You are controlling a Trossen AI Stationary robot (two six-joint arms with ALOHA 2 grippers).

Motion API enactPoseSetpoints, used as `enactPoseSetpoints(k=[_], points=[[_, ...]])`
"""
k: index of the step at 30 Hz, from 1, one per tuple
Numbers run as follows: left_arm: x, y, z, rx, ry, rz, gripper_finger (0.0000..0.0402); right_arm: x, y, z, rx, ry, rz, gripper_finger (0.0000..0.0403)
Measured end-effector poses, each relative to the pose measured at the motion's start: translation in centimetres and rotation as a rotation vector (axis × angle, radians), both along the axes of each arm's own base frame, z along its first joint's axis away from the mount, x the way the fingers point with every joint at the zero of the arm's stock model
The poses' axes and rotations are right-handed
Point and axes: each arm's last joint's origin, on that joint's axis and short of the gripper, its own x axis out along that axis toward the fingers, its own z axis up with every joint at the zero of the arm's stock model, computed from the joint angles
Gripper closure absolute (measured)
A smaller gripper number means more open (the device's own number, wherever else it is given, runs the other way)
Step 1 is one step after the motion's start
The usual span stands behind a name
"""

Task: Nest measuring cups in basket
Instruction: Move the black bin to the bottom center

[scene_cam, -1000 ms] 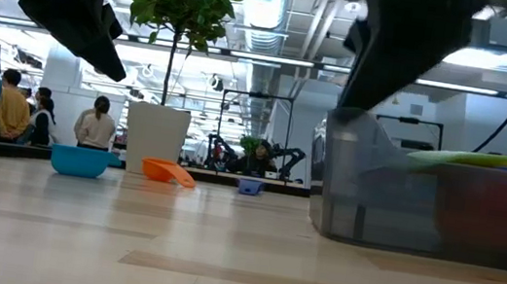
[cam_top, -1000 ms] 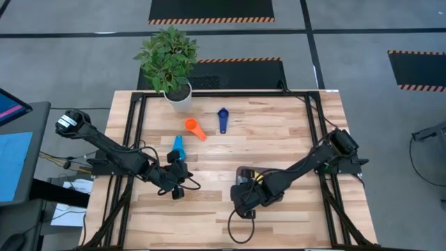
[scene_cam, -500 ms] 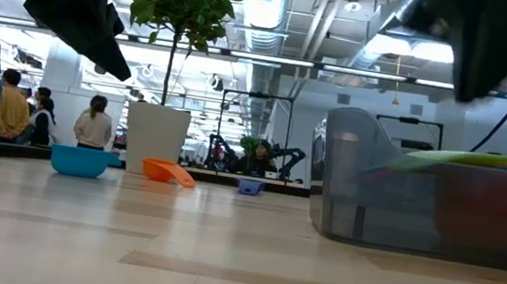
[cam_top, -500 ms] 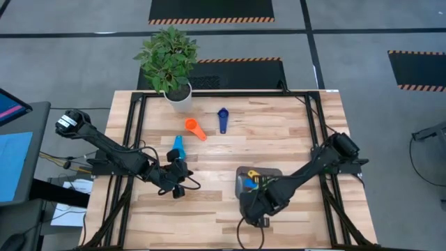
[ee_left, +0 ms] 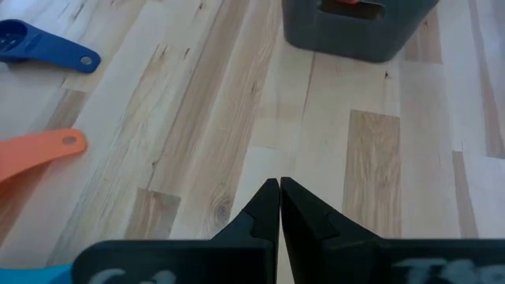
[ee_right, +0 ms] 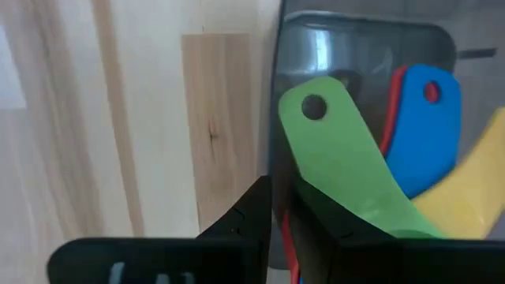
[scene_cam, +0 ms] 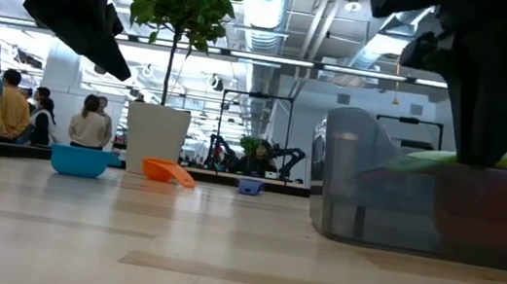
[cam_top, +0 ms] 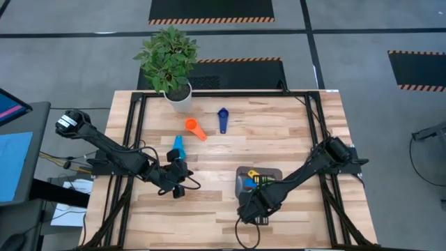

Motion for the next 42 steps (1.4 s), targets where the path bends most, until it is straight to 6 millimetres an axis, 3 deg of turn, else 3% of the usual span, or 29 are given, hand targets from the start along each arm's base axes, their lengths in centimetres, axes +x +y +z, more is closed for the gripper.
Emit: enactPoseSetpoints(k=[18, 42], points=[[0.0, 0.0, 0.0, -0.003, -0.001, 0.003, 0.0401, 0.6, -1.5, -0.1, -0.061, 0.002, -0.036, 0.0333], [0.0, 0.0, 0.0, -0.007, -0.002, 0.008, 0.0401, -2.2, 1.1, -0.1, -0.016, 0.133, -0.089, 0.0333]])
